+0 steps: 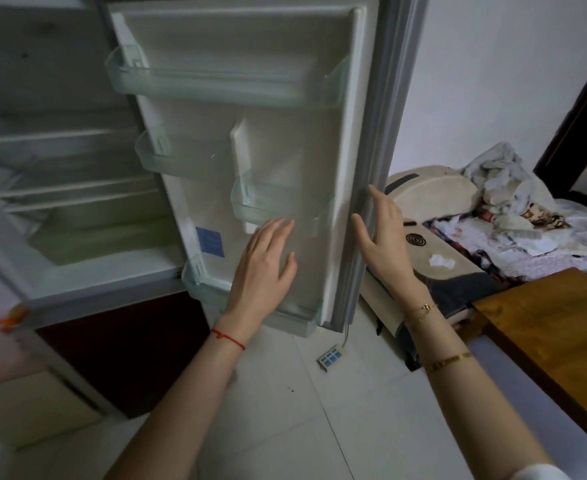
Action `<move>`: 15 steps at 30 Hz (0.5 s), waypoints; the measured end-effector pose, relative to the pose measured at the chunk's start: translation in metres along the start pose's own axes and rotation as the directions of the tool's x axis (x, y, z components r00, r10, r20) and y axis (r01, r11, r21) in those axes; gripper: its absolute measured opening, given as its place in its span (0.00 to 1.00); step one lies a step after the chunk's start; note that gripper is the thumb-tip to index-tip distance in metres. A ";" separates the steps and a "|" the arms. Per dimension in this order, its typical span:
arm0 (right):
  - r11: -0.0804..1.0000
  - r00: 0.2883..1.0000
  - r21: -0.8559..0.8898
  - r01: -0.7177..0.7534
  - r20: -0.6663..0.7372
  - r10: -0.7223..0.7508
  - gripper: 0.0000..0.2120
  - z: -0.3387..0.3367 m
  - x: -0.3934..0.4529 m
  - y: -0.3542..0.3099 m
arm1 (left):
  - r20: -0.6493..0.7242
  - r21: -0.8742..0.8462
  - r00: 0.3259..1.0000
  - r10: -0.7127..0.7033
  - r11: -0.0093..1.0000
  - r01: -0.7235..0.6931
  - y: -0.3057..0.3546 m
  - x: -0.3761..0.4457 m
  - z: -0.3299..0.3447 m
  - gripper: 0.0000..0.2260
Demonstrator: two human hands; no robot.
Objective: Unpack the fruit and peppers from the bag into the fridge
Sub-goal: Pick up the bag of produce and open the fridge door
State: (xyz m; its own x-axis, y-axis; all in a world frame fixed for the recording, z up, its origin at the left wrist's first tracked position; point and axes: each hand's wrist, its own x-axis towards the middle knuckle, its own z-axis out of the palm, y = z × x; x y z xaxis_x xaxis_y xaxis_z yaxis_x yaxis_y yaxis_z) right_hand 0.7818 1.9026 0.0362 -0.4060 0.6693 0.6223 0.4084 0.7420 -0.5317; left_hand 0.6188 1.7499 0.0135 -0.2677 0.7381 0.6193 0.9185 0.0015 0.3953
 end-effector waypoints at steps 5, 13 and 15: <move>0.998 0.989 0.060 0.033 0.143 -0.042 0.26 0.014 -0.041 -0.027 | 0.009 -0.006 0.990 -0.144 0.990 0.144 -0.018 -0.046 -0.035 0.22; 0.990 0.935 0.109 0.088 0.334 -0.120 0.25 0.043 -0.095 -0.073 | -0.024 0.065 0.942 -0.336 0.939 0.337 -0.036 -0.125 -0.098 0.20; 0.985 0.917 0.141 0.099 0.371 -0.146 0.24 0.049 -0.106 -0.084 | -0.037 0.097 0.920 -0.391 0.915 0.392 -0.041 -0.146 -0.112 0.20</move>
State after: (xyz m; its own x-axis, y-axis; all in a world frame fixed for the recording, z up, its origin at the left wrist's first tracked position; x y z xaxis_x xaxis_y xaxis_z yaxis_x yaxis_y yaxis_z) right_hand 0.7504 1.7709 -0.0134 -0.7351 0.5200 0.4349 0.2466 0.8027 -0.5430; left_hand 0.5881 1.5659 -0.0169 -0.6159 0.6534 0.4401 0.7633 0.3565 0.5388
